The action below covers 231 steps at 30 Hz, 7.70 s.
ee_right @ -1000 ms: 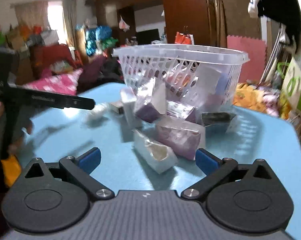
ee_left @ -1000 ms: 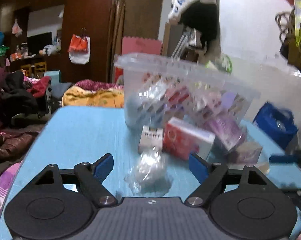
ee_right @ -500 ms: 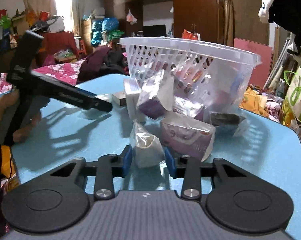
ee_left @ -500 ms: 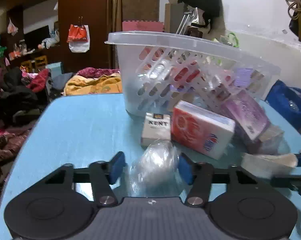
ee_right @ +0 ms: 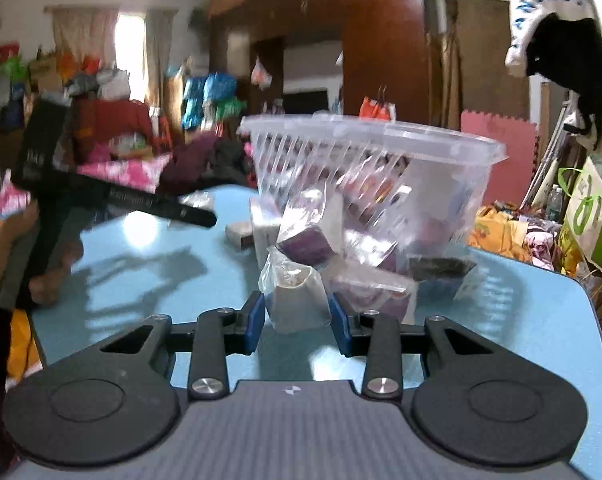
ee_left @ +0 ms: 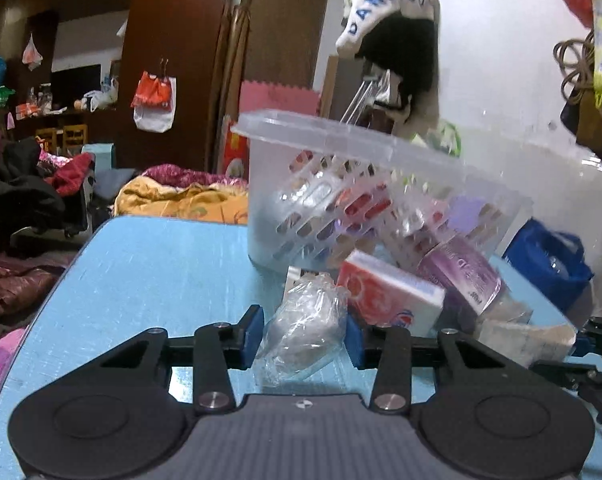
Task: Organize objects
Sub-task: 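Grasp the clear plastic bag with the left tool while the right grasps a bagged white item, then lift both held items over the white basket and release them inside, then grasp the purple box with the left tool while the right grasps a bagged purple box, then carry both boxes over the white basket and open both tools to drop them, then grasp the pink tissue pack with the left tool while the right grasps the barcoded purple box, then lift both held items over the white basket and release them inside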
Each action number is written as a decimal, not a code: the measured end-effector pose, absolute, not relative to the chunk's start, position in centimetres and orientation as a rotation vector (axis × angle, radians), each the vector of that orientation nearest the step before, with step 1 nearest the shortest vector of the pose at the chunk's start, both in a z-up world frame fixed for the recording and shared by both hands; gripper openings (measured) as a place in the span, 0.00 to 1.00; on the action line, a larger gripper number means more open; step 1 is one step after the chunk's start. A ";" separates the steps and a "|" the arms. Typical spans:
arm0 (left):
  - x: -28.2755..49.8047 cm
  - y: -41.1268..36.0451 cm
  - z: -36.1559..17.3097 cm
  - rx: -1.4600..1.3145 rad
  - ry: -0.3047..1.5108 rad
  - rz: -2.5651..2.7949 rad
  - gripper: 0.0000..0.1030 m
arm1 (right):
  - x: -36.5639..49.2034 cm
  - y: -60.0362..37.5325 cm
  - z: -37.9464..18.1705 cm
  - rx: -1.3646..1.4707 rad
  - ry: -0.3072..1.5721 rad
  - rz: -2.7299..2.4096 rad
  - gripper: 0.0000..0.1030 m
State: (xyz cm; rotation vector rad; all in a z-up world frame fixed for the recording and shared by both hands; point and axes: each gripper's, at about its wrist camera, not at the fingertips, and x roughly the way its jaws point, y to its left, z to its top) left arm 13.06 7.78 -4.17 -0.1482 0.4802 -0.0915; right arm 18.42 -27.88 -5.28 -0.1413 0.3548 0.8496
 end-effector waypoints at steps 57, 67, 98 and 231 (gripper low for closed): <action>14.6 1.5 -1.5 -0.093 0.458 -0.221 0.84 | 23.8 -25.8 -5.1 -0.149 0.473 0.712 1.00; 15.9 -0.8 -2.0 -0.104 0.504 -0.257 0.84 | 22.8 -27.3 -6.1 -0.160 0.496 0.679 0.69; 11.6 -8.7 -4.3 0.121 0.465 -0.154 0.78 | 22.1 -32.5 -5.0 0.040 0.343 0.519 0.69; 18.6 3.6 7.4 -0.062 0.262 -0.099 0.82 | 24.9 -26.6 6.3 -0.140 0.177 0.626 1.00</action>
